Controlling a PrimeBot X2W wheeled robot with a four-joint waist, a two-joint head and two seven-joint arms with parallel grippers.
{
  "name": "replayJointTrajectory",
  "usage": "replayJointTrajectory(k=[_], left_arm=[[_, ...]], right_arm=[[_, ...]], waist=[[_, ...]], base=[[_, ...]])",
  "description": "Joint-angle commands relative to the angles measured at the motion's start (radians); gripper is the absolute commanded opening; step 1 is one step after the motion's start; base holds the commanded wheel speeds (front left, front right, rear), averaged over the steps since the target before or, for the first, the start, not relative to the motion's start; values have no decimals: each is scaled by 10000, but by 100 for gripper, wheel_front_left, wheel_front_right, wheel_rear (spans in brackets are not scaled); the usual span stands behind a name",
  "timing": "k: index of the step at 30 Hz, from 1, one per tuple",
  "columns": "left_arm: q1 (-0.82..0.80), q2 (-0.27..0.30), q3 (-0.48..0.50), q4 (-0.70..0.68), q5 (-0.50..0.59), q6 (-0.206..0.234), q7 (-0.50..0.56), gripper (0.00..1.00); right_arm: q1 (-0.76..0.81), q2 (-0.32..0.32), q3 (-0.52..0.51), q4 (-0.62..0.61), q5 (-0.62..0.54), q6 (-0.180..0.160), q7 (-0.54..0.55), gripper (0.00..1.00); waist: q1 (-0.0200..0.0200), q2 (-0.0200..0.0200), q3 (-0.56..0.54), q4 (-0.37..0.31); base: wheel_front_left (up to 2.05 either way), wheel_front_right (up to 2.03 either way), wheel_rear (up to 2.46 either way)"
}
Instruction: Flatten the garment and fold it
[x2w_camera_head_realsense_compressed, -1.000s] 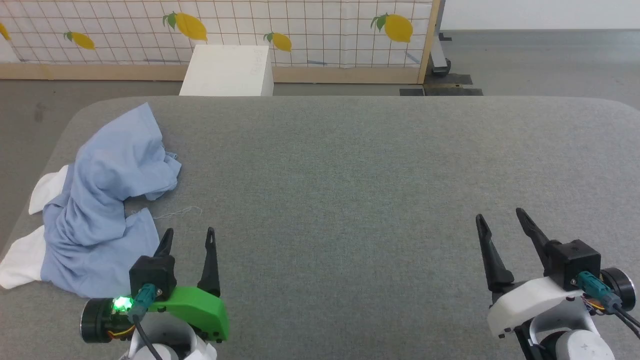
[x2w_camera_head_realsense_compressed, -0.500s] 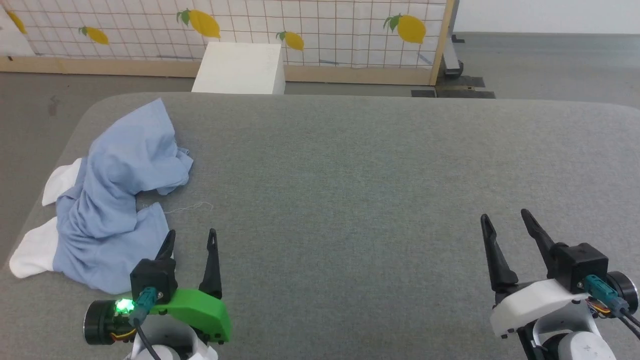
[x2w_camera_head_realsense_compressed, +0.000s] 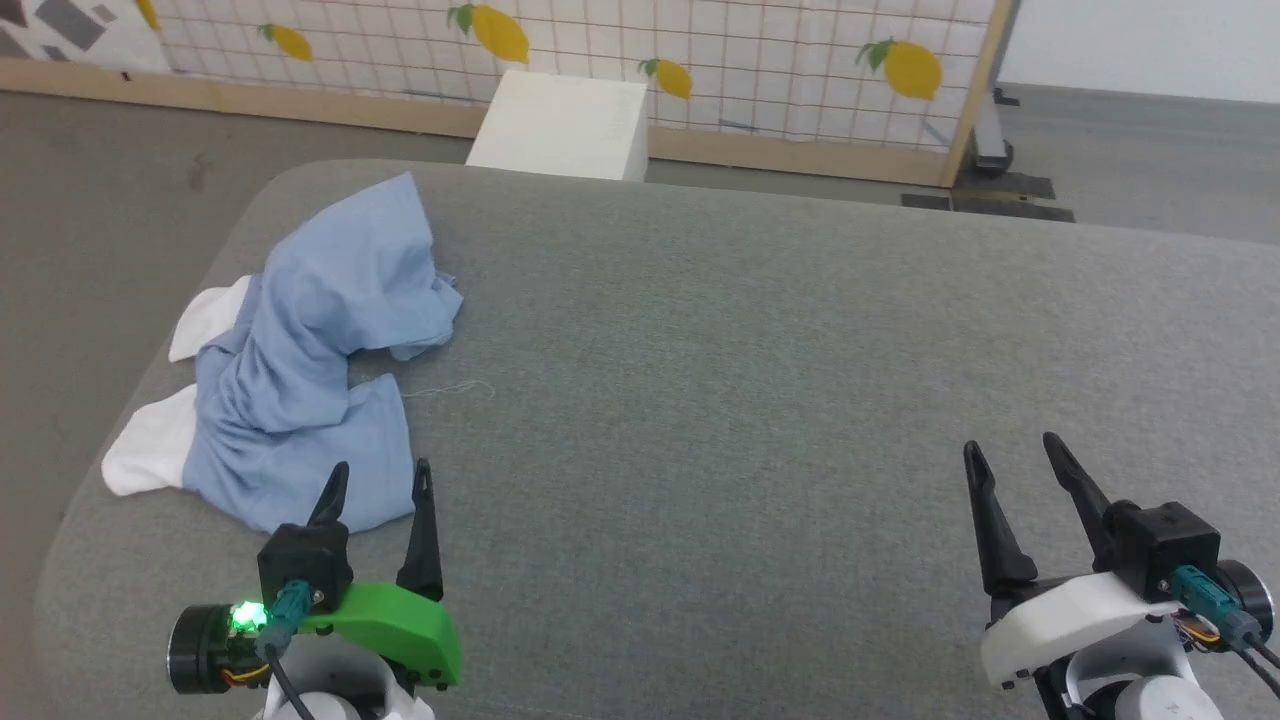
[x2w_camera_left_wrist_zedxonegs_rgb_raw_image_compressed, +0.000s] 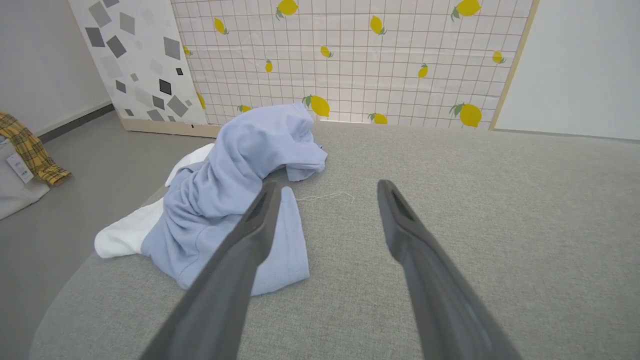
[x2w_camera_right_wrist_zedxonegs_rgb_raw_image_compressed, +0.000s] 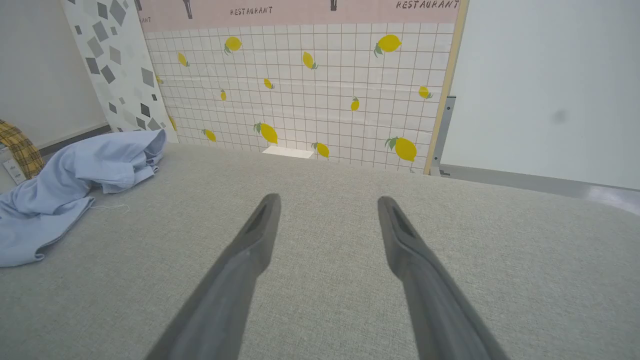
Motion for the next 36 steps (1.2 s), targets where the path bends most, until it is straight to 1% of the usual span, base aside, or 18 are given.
replayJointTrajectory(k=[1,22,36], left_arm=[[-20,12,-13,66,-142,58,-108,100],[62,4,-9,304,-386,165,-545,100],[95,-4,-55,497,-494,248,-827,100]], right_arm=[[168,3,4,54,118,-5,-116,100],[268,5,40,444,442,-8,-555,100],[332,6,35,720,593,-10,-838,100]], waist=[[0,0,-13,303],[0,0,-2,1944],[0,0,60,2780]], base=[[0,0,0],[0,0,0],[0,0,0]])
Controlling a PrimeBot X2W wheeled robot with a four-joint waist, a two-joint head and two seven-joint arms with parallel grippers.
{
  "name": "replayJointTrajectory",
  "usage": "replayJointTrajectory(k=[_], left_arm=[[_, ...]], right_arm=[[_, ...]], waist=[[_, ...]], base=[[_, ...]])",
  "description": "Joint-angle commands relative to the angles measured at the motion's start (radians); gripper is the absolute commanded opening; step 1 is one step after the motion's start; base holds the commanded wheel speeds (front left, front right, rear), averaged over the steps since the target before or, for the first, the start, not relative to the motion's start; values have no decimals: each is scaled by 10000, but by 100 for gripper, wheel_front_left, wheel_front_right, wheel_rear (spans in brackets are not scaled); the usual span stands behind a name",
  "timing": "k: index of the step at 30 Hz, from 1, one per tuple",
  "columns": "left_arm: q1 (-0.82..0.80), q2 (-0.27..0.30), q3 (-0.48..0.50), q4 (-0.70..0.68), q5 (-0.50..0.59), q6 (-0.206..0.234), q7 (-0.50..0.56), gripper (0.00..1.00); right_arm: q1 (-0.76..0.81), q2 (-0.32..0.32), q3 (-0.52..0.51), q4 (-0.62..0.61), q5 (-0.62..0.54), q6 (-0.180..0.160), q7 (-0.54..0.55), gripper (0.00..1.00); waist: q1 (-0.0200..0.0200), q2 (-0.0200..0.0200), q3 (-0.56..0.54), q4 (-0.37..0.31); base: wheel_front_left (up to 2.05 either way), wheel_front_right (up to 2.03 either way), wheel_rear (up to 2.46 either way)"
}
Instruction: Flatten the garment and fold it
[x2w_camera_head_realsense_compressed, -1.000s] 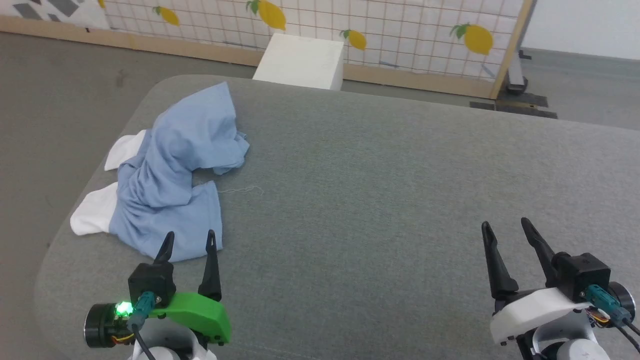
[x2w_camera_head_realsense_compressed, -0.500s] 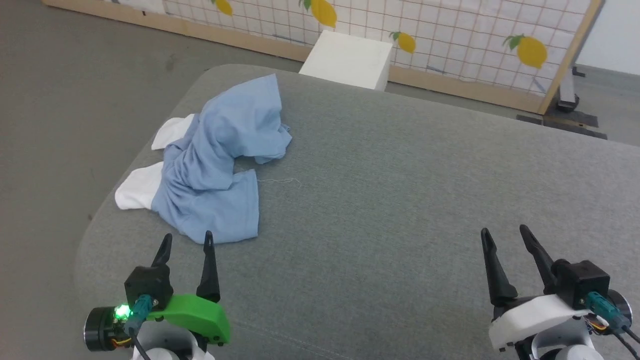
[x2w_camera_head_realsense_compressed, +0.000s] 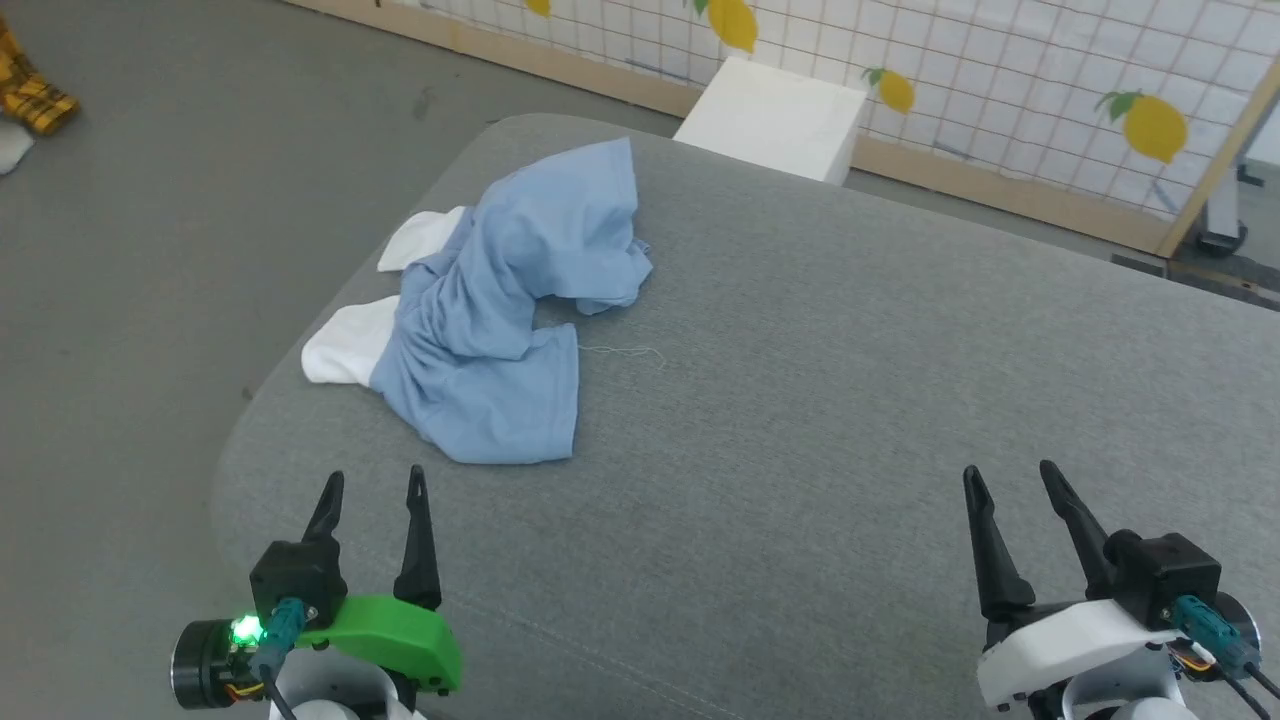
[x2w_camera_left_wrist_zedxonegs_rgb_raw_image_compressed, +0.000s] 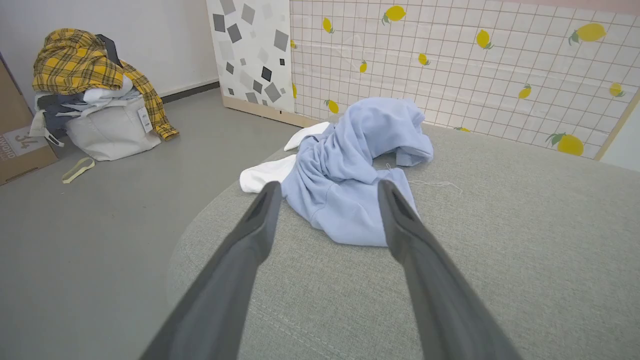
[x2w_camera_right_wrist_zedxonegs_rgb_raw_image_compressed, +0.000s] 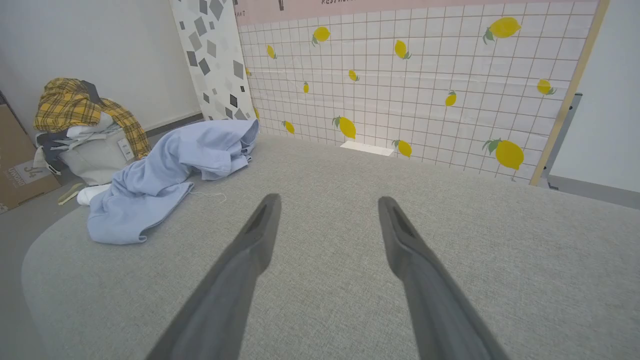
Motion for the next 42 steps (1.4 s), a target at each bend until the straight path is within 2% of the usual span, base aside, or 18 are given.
replayJointTrajectory(k=[1,42], left_arm=[[88,-7,-26,50,-72,77,-96,100],[-157,-24,-196,775,-309,105,-944,100]], right_arm=[[142,6,-10,75,85,-10,-115,100],[345,10,-58,773,625,-15,-966,100]], waist=[[0,0,22,156],[-1,0,140,1603]], base=[[0,0,0],[0,0,0]])
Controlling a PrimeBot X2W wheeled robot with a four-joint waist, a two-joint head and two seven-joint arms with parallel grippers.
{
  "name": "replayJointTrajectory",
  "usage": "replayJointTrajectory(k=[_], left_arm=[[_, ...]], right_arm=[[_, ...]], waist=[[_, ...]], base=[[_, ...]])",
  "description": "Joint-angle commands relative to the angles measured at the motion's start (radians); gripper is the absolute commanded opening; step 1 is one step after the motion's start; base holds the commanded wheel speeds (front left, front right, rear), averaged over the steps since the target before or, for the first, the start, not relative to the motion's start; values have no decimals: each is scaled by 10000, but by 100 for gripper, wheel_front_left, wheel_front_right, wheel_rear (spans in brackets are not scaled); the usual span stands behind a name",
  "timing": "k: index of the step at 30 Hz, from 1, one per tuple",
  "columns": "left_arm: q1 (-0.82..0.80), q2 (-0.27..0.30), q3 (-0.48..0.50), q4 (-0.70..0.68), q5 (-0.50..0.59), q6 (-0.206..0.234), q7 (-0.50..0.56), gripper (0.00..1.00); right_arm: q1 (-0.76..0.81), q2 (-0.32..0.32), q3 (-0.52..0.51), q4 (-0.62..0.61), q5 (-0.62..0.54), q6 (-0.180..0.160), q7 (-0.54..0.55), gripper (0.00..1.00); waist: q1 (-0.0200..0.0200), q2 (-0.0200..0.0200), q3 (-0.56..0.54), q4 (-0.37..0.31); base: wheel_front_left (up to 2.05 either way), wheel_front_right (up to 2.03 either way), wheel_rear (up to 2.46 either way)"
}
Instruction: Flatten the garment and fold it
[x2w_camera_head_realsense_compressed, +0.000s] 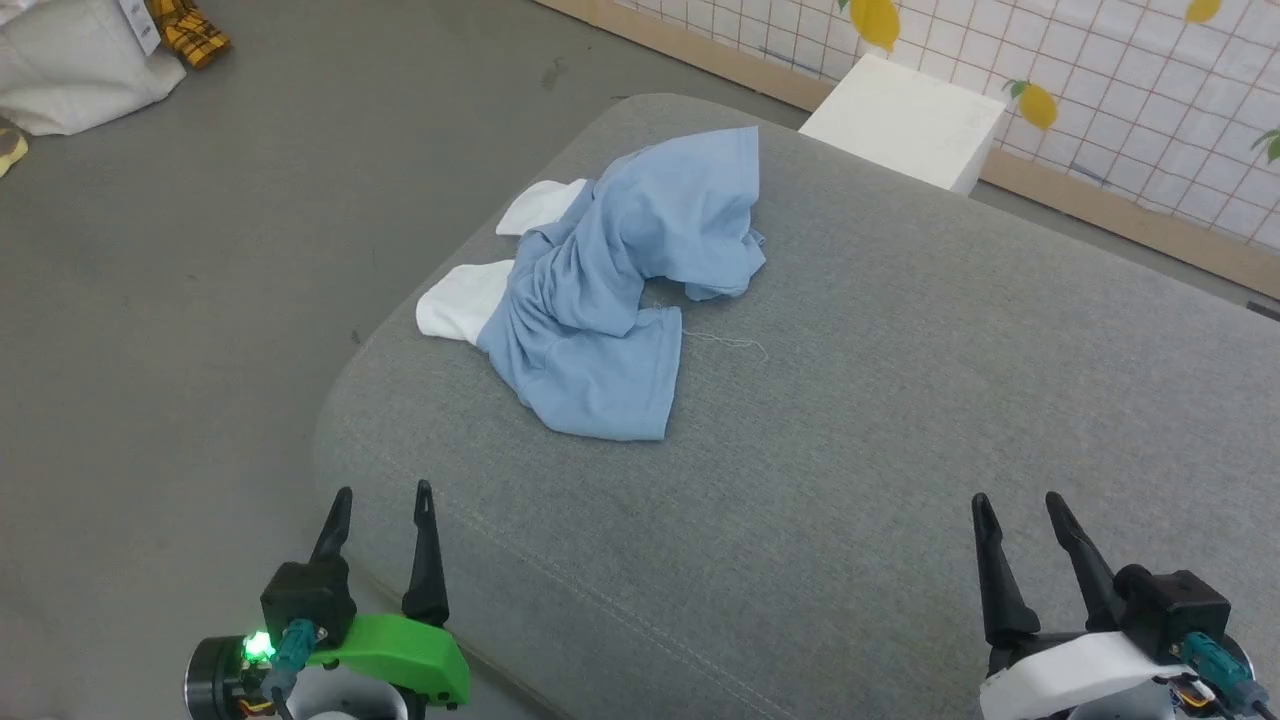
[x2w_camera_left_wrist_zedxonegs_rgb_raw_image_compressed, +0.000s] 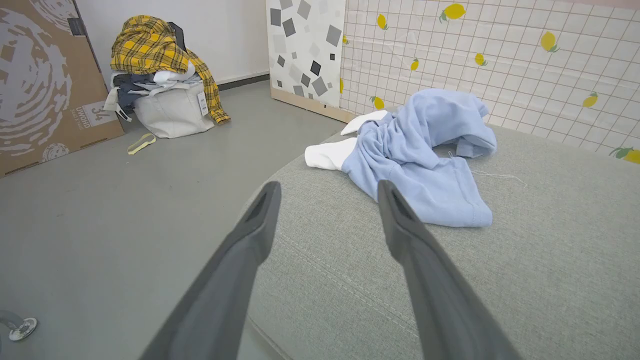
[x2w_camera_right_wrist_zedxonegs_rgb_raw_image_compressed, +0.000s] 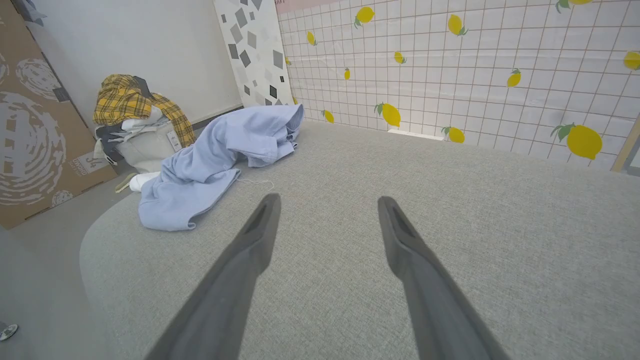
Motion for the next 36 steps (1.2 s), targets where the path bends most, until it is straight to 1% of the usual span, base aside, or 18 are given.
replayJointTrajectory(k=[1,4,9,13,16,21,25,28,31,36], left_arm=[[-151,-22,-32,55,-111,-14,-113,100],[-252,1,-136,191,-80,-102,-176,100],[-900,154,-301,531,-30,-359,-180,100],[-2027,313,-422,1038,-79,-663,-22,100],[-3044,299,-372,1564,-386,-882,194,100],[-4984,311,-110,3086,-1182,-1221,1049,100],[-6750,406,210,4668,-1948,-1382,2258,100],[-7763,559,513,5628,-2381,-1353,3117,100],[-8618,781,767,6530,-2652,-1087,3984,100],[-9554,984,954,7560,-2867,-585,5083,100]], right_arm=[[128,7,-12,62,93,-15,-120,100],[135,7,-6,107,128,-15,-184,100],[57,7,25,104,57,-15,-187,100],[-99,7,13,2,-128,-15,-119,100],[-262,7,-110,-205,-327,-15,27,100],[-540,7,-235,-726,-757,-15,418,100],[-707,7,-307,-1303,-1085,-15,815,100],[-831,7,-350,-1707,-1318,-15,1065,100],[-849,7,-511,-2170,-1530,-15,1302,100],[-835,7,-808,-2908,-1836,-15,1609,100]], waist=[[0,0,5,56],[0,0,36,142],[0,0,146,-16],[0,0,394,-308],[0,0,695,-548],[0,0,1426,-1027],[0,0,2211,-1572],[0,0,2790,-2030],[0,0,3374,-2452],[0,0,4187,-2917]], base=[[0,0,0],[0,0,0],[0,0,0],[0,0,0],[0,0,0],[0,0,0],[0,0,0],[0,0,0],[0,0,0],[0,0,0]])
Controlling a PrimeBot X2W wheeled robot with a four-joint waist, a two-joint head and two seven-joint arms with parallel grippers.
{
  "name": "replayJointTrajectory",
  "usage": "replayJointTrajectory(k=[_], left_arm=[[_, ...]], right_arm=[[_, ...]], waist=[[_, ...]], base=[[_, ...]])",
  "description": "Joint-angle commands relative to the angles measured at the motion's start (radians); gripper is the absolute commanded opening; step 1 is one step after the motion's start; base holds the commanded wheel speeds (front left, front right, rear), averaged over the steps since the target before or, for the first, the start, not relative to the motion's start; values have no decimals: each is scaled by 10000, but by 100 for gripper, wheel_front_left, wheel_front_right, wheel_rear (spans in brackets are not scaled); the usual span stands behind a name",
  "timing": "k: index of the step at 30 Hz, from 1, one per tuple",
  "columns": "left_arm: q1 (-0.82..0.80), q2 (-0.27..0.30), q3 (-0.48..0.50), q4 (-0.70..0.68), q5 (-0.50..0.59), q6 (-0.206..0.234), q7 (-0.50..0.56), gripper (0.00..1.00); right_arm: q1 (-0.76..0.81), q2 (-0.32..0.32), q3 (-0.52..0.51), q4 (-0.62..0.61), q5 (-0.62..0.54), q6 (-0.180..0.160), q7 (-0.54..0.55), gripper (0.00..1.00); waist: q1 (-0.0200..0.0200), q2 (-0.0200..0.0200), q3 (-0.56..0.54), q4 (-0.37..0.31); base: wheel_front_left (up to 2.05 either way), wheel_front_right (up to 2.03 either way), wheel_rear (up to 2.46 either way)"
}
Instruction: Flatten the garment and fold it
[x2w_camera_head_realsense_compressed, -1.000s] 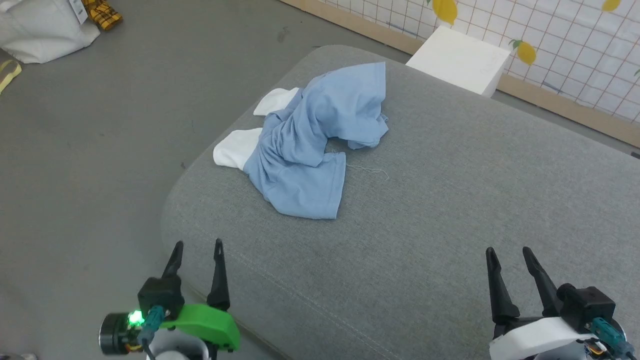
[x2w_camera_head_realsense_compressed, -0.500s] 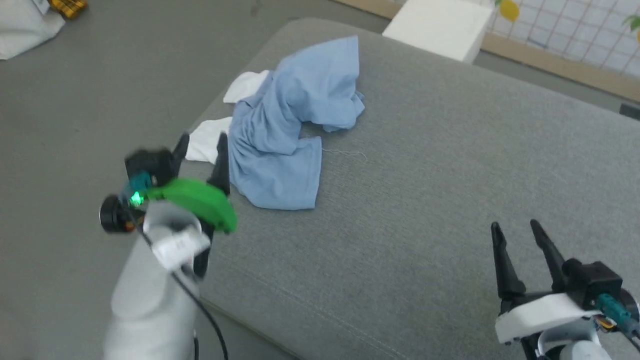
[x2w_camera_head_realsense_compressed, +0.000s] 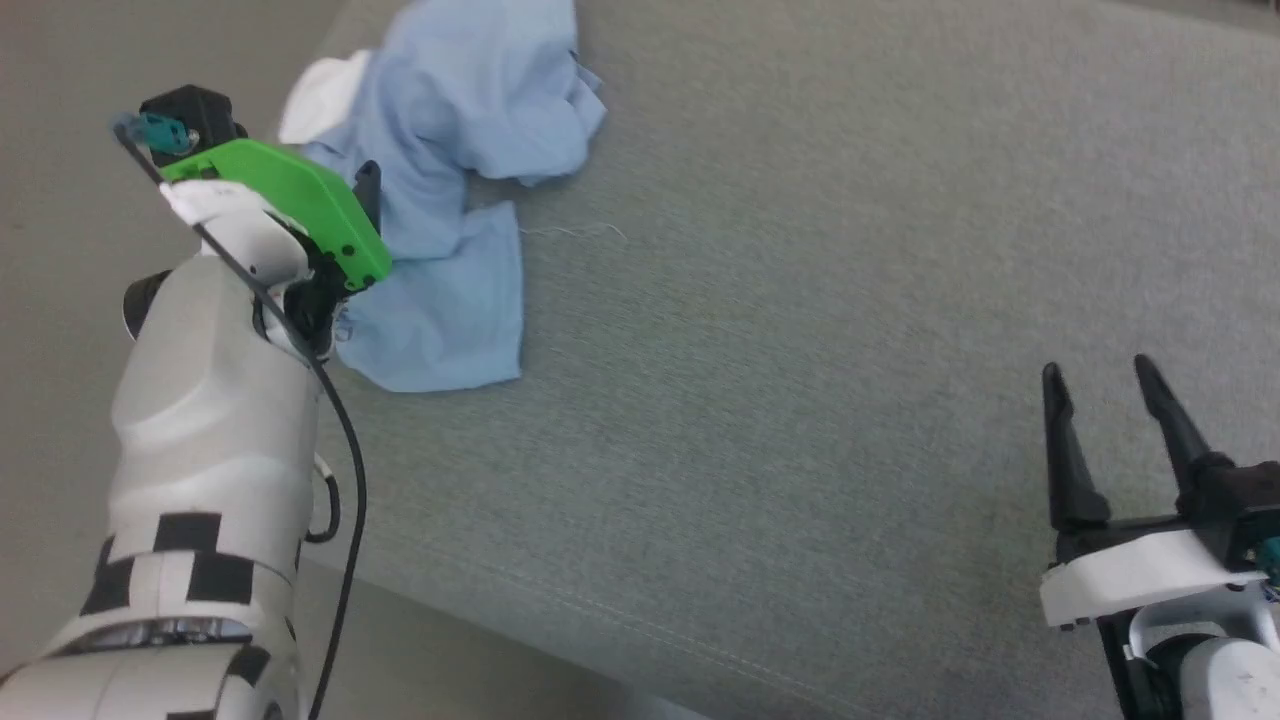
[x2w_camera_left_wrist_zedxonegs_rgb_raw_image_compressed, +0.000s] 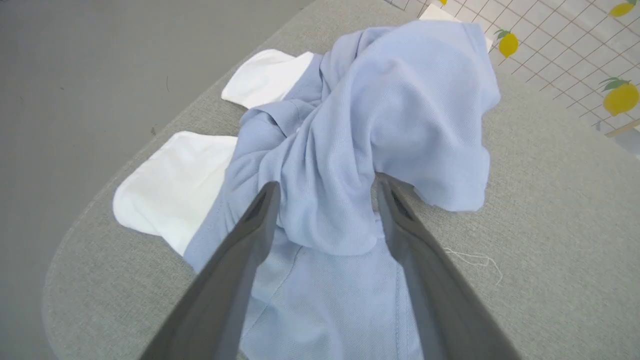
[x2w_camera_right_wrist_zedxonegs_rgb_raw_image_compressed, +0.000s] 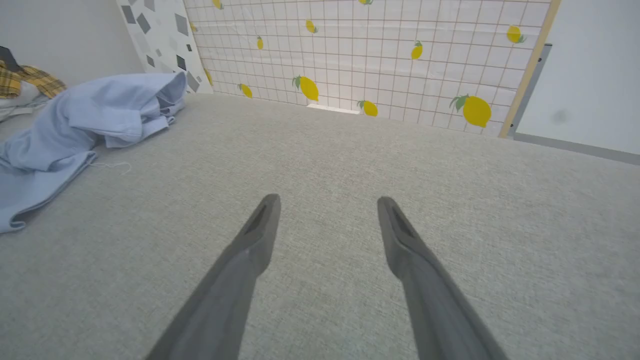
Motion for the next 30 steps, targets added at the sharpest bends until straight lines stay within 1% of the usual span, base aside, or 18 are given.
replayJointTrajectory(k=[1,4,7,10,14,15,18,21,24,27,30], left_arm=[[-297,106,-26,261,0,156,284,100],[-561,157,-136,747,67,393,841,100],[-683,90,-276,1311,115,641,1569,100],[-695,-34,-394,1737,149,840,2032,100],[-577,-285,-376,2184,-51,851,2509,100],[-543,-348,-361,2179,-100,835,2402,0],[-498,-448,-200,1954,-320,655,1652,0],[-644,-452,57,1476,-579,319,337,0],[-952,-316,111,965,-602,-81,-921,0],[-1434,13,78,458,-474,-302,-1947,0],[-2044,432,-67,-24,-215,-393,-2542,0]], right_arm=[[-103,-6,-75,-222,-94,-15,67,100],[-67,-6,-106,-577,-157,-15,185,100],[-61,-6,-128,-806,-177,-15,235,100],[-68,-6,-170,-920,-180,-15,246,100],[-108,-6,-172,-969,-165,-15,284,100],[-106,-6,-158,-975,-157,-15,292,100],[-89,-6,-121,-920,-146,-15,295,100],[-83,-6,-31,-757,-133,-15,264,100],[-110,-6,57,-530,-52,-15,183,100],[-126,-6,215,-210,185,-15,34,100],[-142,-6,348,165,449,-15,-169,100]], waist=[[-2,0,1239,-1027],[-2,0,1537,-1170],[-2,0,1755,-1222],[-2,0,1890,-1201],[-2,0,1967,-1096],[-2,0,1956,-1050],[-2,0,1852,-884],[-2,0,1570,-689],[-2,0,1168,-532],[-2,0,642,-508],[-2,0,186,-606]], base=[[0,0,0],[0,0,0],[0,0,0],[0,0,0],[0,0,0],[0,0,0],[0,0,0],[0,0,0],[0,0,0],[0,0,0],[0,0,0]])
